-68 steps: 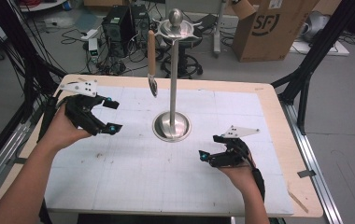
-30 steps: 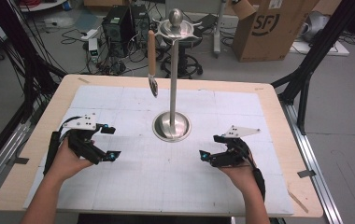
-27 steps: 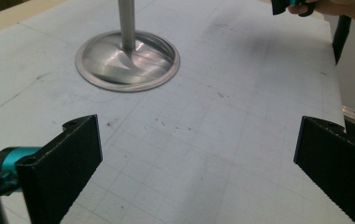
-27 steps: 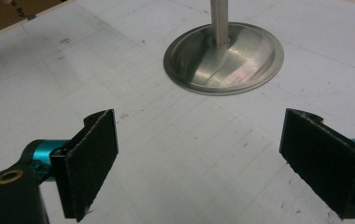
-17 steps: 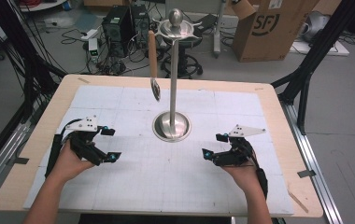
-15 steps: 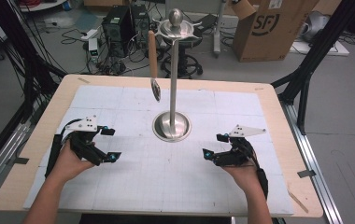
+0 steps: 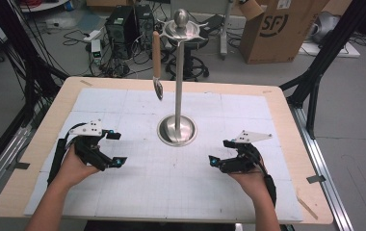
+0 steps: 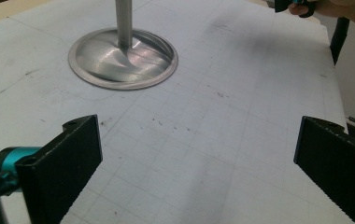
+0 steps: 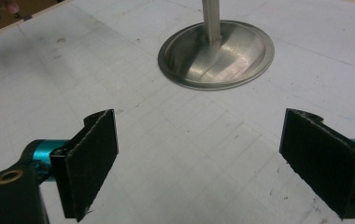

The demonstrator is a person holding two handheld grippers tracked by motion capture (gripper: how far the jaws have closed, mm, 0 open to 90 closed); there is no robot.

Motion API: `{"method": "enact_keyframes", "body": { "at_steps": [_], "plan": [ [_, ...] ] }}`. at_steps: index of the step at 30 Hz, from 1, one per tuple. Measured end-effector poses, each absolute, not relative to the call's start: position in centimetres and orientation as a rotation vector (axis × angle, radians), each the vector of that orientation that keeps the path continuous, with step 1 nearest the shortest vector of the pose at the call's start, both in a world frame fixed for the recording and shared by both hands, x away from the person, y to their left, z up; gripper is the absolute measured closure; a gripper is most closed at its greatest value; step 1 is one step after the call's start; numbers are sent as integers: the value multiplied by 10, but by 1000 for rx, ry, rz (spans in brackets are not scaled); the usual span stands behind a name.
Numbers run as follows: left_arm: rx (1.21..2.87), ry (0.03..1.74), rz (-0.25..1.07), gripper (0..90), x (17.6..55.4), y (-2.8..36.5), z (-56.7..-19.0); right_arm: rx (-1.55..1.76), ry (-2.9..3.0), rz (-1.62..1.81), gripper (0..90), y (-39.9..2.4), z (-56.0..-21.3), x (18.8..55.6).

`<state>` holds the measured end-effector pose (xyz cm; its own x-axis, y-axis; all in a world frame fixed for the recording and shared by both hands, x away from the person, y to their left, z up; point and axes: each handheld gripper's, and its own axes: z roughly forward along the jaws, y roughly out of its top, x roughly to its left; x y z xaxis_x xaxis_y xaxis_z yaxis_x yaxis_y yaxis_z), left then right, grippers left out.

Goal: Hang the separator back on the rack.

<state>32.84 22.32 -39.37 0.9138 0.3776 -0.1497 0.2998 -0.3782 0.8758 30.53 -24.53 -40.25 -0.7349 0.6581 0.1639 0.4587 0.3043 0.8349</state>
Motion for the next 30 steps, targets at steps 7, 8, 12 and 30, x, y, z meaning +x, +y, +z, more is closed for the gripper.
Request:
{"method": "enact_keyframes", "body": {
  "at_steps": [7, 8, 12, 30],
  "plan": [
    [1996, 487, 91, 16, 328, 221, -395, 1031, 2357, 1398, 104, -244, -402, 304],
    [1987, 492, 87, 16, 327, 221, -395, 1035, 2358, 1399, 104, -245, -402, 304],
    [1982, 486, 95, 16, 327, 223, -393, 1037, 2357, 1400, 104, -245, -402, 303],
    [2012, 490, 74, 16, 330, 217, -400, 1041, 2353, 1395, 105, -246, -401, 303]
  ]
}}
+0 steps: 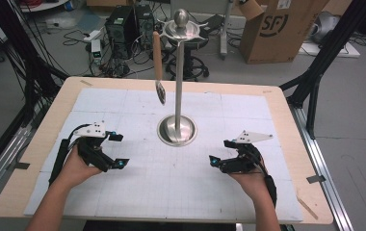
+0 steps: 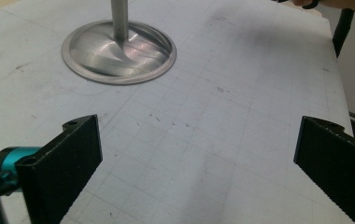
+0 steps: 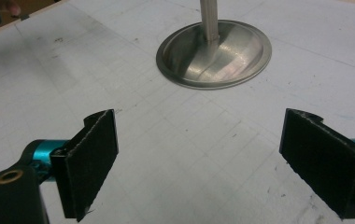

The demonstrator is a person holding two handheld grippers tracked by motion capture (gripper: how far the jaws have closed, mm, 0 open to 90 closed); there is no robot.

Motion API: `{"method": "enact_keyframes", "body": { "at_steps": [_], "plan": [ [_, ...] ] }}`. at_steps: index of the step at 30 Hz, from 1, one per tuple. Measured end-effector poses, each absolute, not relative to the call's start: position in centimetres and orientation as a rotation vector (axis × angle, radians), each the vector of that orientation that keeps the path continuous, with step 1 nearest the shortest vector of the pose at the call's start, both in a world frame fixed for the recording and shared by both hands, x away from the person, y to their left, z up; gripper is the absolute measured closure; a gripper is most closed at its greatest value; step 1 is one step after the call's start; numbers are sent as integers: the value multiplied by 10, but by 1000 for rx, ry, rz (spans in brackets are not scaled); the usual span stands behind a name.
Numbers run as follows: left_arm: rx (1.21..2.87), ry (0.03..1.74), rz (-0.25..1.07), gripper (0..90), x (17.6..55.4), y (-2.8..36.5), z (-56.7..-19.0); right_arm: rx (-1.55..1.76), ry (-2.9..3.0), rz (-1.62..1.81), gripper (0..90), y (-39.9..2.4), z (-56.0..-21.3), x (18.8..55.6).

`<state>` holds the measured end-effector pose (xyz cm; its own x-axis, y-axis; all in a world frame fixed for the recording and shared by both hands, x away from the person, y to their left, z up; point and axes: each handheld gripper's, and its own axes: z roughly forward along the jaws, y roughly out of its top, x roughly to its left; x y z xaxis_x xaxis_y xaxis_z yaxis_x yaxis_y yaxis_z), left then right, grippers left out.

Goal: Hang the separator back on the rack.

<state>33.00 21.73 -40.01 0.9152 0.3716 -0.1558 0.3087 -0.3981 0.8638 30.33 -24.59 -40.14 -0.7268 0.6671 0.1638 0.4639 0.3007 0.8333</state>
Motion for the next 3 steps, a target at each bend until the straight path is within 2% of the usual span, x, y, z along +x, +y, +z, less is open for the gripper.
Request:
{"method": "enact_keyframes", "body": {
  "at_steps": [3],
  "plan": [
    [2007, 494, 73, 16, 330, 218, -400, 1031, 2350, 1398, 105, -246, -401, 304]
  ]
}}
